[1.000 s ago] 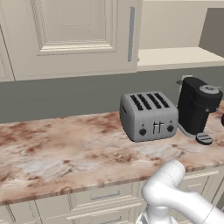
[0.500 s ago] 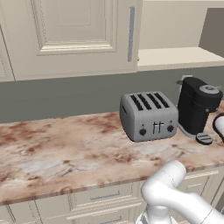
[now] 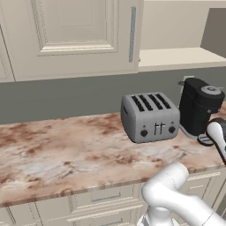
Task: Pick up the bar soap and dish brush from the sink, and place them back in the cabinet, and close the cabinet doors.
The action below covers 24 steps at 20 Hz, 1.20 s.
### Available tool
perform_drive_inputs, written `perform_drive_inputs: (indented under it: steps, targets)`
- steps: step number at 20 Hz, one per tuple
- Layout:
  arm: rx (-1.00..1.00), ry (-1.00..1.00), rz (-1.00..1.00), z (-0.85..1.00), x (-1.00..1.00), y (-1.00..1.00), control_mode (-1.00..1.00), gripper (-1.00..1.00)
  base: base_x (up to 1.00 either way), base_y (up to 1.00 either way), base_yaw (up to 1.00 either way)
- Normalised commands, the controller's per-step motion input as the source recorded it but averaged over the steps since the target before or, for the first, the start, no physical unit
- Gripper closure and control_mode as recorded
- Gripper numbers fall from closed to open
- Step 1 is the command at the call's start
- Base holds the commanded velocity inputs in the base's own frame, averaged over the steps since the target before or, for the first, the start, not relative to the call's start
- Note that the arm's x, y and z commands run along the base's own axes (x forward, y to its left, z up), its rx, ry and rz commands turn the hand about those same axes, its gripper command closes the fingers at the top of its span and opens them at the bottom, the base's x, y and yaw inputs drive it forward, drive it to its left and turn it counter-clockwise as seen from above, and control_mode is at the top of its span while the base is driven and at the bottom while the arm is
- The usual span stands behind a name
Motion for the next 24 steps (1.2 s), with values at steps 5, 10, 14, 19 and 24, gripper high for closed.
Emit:
perform_drive_inputs:
  steps: [5,10,14,19,24]
  targets:
    - [-0.11,-0.28,-0.01,-0.07,0.00,0.35,-1.00,-1.00,0.00,0.00,0.00]
    - [-0.10,-0.28,0.00,-0.05,0.00,0.33,-1.00,-1.00,0.00,0.00,0.00]
    - [-0.10,-0.29,0.00,-0.04,0.00,0.33,-1.00,-1.00,0.00,0.00,0.00]
    - [-0.10,-0.29,0.00,-0.04,0.00,0.36,-1.00,-1.00,0.00,0.00,0.00]
    - [-0.10,-0.29,0.00,-0.06,0.00,0.38,-1.00,-1.00,0.00,0.00,0.00]
